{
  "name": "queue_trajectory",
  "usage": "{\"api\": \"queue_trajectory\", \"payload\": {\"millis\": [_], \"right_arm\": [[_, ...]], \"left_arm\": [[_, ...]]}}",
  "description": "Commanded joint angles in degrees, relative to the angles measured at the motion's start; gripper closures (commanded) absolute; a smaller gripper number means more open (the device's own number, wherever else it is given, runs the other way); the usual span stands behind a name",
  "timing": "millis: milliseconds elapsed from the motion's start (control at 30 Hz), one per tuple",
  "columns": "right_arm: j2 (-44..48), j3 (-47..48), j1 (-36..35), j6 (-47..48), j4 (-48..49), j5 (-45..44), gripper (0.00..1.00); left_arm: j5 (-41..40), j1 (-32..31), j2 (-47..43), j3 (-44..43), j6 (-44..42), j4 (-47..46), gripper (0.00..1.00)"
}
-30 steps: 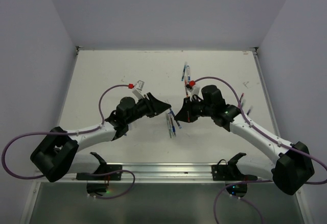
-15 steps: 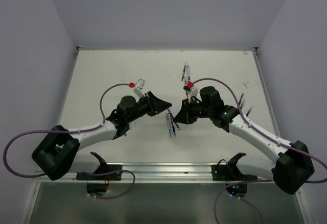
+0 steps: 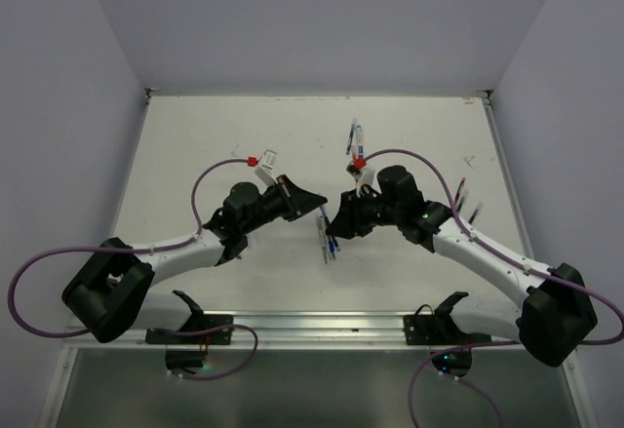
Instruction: Open the pen caps
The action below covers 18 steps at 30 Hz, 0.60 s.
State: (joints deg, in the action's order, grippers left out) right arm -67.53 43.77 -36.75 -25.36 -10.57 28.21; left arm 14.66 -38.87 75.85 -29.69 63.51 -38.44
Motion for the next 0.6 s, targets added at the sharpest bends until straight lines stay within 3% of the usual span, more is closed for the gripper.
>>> {"api": "queue_trajectory", "payload": {"millis": [0,100,200,233,300,433,533,567], "right_arm": [[-0.7,1.8,-0.2,0.0,3.9,-1.1,0.52],[-2.2,2.5,-0.3,-0.1,4.1,-1.2,0.49],[-3.2,2.8,-0.5,-0.2,4.4,-1.2,0.6],[-3.3,2.7,-0.6,-0.2,4.6,-1.2,0.78],[-3.6,2.5,-0.7,-0.3,4.4,-1.6,1.0],[-4.6,2.0,-1.6,0.3,3.2,-2.9,1.0],[-5.6,2.2,-5.2,2.2,-0.8,-10.9,1.0],[-5.8,2.6,-6.7,2.5,-2.2,-17.3,1.0]], "left_arm": [[2.1,0.0,-0.1,-0.7,1.3,-4.2,1.0],[2.6,0.0,0.0,-0.8,1.8,-4.5,1.0],[2.7,0.0,0.0,-1.2,2.0,-4.5,1.0],[2.7,0.0,0.0,-1.5,2.0,-4.0,1.0],[2.2,0.1,0.0,-1.9,1.9,-3.3,1.0],[-1.3,0.1,0.3,-4.1,1.1,4.7,1.0],[-6.3,1.0,2.5,-13.8,-2.1,18.2,1.0],[-9.7,1.4,3.2,-15.7,-2.3,21.1,1.0]]}}
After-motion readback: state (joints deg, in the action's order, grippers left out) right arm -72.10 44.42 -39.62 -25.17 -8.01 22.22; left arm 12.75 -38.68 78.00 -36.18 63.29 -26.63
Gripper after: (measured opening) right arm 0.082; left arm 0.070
